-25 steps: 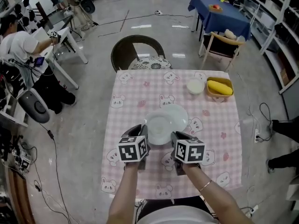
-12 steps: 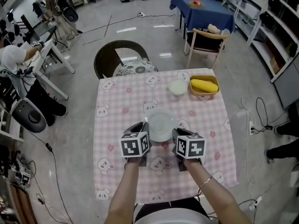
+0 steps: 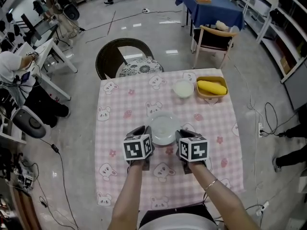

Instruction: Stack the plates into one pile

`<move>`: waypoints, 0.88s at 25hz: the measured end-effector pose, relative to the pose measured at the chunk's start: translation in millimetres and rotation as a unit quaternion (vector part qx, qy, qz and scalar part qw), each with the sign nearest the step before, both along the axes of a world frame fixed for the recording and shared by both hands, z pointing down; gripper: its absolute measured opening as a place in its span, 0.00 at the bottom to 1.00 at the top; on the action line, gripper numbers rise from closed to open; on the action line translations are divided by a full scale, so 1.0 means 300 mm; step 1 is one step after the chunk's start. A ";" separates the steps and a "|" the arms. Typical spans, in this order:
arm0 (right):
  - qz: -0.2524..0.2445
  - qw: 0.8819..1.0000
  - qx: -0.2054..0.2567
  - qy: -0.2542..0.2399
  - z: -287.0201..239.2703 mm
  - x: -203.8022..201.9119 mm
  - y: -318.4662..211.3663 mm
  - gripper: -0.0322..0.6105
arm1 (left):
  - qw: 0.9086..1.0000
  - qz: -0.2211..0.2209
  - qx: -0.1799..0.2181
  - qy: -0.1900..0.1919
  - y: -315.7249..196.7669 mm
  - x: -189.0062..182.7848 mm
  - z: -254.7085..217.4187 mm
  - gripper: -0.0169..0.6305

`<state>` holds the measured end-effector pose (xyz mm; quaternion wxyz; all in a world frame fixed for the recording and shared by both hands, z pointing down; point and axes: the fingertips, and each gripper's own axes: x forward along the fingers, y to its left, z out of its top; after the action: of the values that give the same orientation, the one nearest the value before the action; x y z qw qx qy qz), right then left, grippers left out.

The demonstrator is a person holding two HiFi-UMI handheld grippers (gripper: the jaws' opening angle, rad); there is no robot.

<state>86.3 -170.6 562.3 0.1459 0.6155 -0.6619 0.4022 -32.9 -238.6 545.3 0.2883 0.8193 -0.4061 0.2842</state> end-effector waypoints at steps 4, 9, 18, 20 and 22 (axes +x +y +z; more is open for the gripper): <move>-0.015 1.000 -0.004 0.006 0.014 -0.011 -0.015 0.15 | 1.000 -0.005 -0.013 -0.008 -0.007 -0.014 0.027 0.16; -0.027 0.999 0.002 0.018 0.031 0.000 -0.041 0.16 | 1.000 -0.005 -0.008 -0.019 -0.022 -0.009 0.057 0.16; -0.030 0.999 0.011 0.025 0.033 0.011 -0.055 0.16 | 0.999 -0.006 0.001 -0.043 -0.024 0.000 0.062 0.17; -0.029 0.999 0.011 0.026 0.033 0.012 -0.057 0.16 | 0.999 -0.009 0.002 -0.037 -0.026 -0.001 0.063 0.17; -0.024 0.999 0.012 0.026 0.034 0.016 -0.059 0.16 | 1.000 -0.015 0.005 -0.019 -0.028 -0.003 0.060 0.17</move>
<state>91.2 -188.4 572.6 0.1650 0.6112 -0.6776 0.3742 -33.8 -247.0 563.2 0.2807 0.8089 -0.4253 0.2933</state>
